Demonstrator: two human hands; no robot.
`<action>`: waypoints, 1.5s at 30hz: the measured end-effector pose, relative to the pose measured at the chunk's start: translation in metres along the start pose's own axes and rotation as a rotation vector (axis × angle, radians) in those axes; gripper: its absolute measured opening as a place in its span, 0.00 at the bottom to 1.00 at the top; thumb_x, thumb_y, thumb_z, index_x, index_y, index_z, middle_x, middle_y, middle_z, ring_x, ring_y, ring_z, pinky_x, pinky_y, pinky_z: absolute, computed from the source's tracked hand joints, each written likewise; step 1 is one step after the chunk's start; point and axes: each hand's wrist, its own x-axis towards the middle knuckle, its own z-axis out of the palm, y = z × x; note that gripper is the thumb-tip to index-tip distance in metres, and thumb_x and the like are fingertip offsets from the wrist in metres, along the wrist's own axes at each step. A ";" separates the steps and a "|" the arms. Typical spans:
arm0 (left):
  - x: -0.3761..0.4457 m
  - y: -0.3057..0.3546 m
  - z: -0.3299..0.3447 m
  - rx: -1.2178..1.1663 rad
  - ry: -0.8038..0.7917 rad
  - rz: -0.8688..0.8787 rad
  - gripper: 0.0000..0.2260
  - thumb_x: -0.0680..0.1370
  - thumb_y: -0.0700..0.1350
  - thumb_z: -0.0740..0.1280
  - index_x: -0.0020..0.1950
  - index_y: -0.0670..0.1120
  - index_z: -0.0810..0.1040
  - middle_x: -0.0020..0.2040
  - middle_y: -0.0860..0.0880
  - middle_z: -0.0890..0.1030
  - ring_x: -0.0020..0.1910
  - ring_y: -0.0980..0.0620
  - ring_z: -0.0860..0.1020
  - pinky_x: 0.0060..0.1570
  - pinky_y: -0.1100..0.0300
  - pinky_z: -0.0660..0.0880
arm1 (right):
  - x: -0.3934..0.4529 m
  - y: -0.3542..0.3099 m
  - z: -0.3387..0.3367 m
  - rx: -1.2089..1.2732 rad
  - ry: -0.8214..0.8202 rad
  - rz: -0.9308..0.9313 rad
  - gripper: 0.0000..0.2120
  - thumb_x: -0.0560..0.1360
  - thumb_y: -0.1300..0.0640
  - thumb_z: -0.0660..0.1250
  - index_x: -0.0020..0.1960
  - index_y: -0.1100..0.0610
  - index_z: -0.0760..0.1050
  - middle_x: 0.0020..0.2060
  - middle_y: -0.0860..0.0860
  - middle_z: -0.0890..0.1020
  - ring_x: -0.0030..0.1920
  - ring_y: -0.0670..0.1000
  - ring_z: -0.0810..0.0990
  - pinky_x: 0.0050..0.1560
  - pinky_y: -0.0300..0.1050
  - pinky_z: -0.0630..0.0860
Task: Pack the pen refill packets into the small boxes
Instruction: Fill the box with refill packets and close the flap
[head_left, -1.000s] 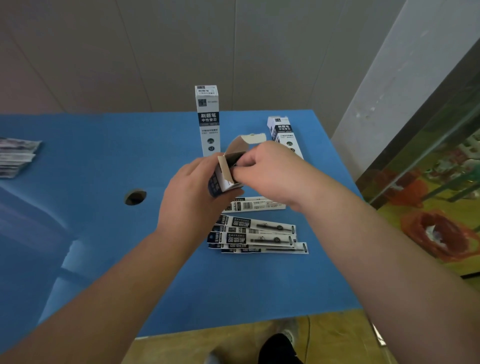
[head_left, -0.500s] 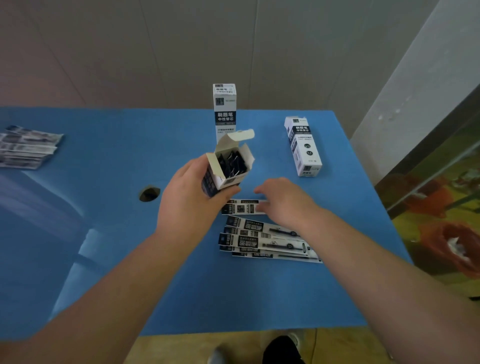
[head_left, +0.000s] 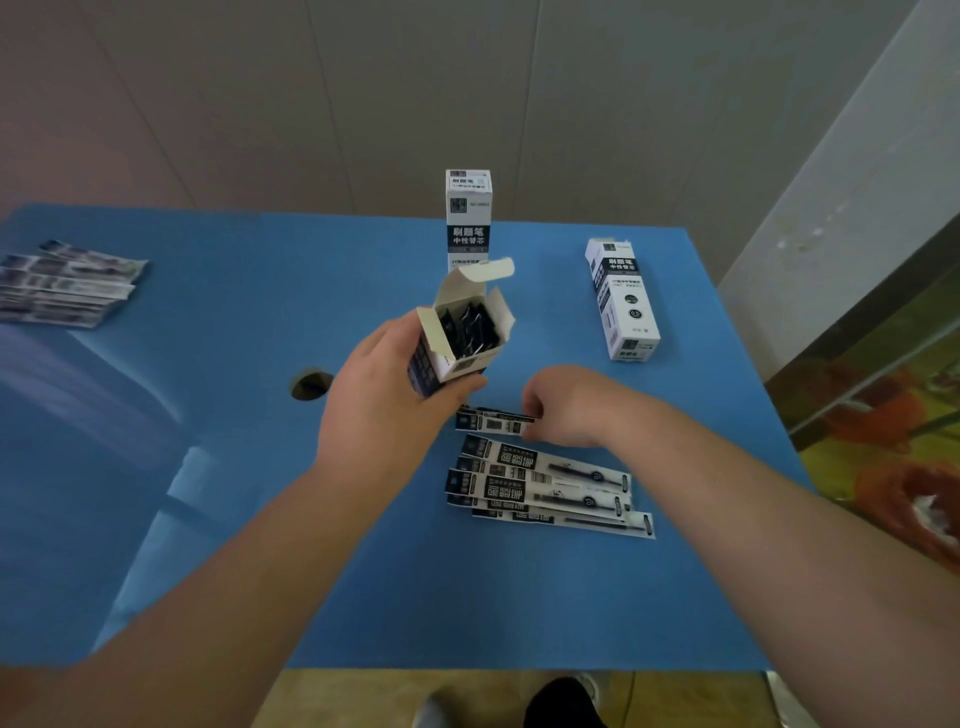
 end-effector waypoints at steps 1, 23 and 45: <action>0.000 0.000 0.000 -0.001 0.002 -0.002 0.20 0.72 0.53 0.77 0.62 0.57 0.76 0.49 0.68 0.75 0.51 0.65 0.72 0.45 0.74 0.67 | -0.002 -0.001 -0.001 0.011 -0.003 -0.009 0.09 0.76 0.50 0.71 0.51 0.55 0.79 0.45 0.50 0.80 0.48 0.55 0.80 0.45 0.45 0.73; 0.000 0.004 0.001 -0.020 -0.010 0.005 0.21 0.73 0.55 0.77 0.63 0.57 0.77 0.54 0.62 0.78 0.53 0.60 0.74 0.47 0.70 0.68 | -0.030 0.026 -0.032 0.266 0.223 0.038 0.18 0.76 0.45 0.70 0.35 0.57 0.76 0.29 0.52 0.72 0.31 0.52 0.69 0.34 0.44 0.65; 0.004 0.011 0.004 0.033 -0.002 0.071 0.19 0.73 0.55 0.75 0.62 0.59 0.77 0.51 0.63 0.77 0.53 0.59 0.74 0.49 0.59 0.72 | -0.118 -0.006 -0.044 1.659 0.782 -0.295 0.05 0.76 0.57 0.71 0.46 0.59 0.80 0.35 0.52 0.81 0.31 0.46 0.77 0.31 0.38 0.77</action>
